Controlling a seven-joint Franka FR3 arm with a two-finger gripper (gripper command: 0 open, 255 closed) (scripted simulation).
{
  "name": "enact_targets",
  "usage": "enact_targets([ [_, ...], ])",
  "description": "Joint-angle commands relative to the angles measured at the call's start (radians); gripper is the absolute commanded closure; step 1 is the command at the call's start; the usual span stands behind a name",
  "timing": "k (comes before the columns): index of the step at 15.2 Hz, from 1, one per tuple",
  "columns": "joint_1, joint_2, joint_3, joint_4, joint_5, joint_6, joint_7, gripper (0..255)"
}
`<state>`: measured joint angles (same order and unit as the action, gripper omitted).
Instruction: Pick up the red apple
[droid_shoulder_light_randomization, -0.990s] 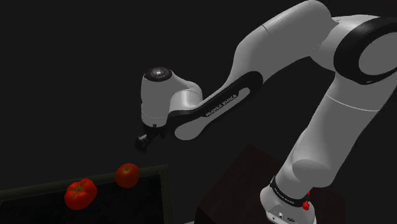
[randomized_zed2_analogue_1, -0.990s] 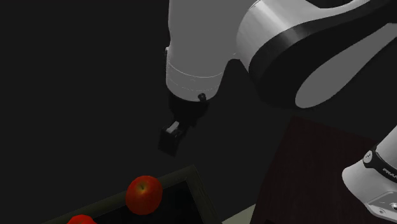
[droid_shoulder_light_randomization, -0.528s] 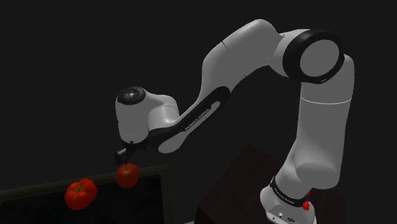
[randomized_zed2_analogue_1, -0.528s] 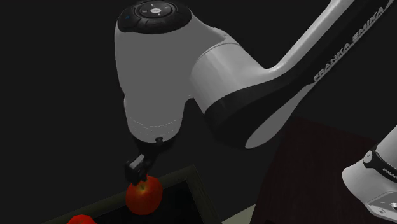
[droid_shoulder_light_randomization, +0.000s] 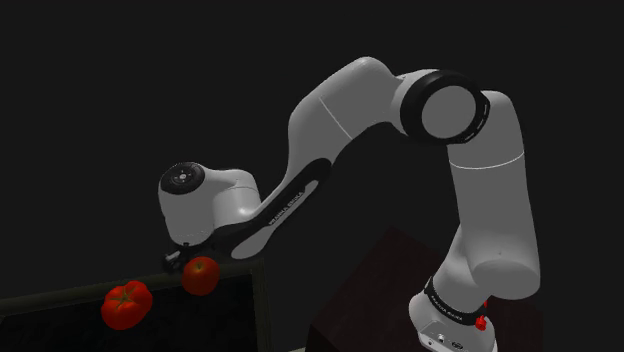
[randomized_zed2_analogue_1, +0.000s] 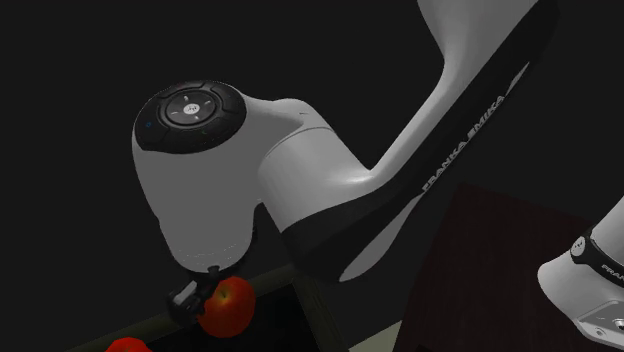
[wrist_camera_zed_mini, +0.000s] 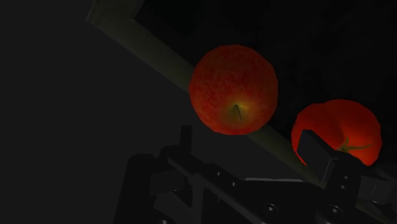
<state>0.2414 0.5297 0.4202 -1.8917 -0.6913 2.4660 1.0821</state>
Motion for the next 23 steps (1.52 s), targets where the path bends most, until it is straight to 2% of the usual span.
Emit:
enact_targets([
  [1, 0.009, 0.022, -0.012, 0.005, -0.018, 0.015, 0.015, 0],
  [5, 0.019, 0.047, -0.026, 0.009, -0.039, 0.034, 0.033, 0],
  [6, 0.019, 0.049, -0.027, 0.011, -0.039, 0.034, 0.033, 255],
  [15, 0.019, 0.047, -0.026, 0.009, -0.039, 0.034, 0.033, 255],
  [23, -0.012, -0.028, 0.017, 0.003, 0.027, -0.027, -0.024, 255],
])
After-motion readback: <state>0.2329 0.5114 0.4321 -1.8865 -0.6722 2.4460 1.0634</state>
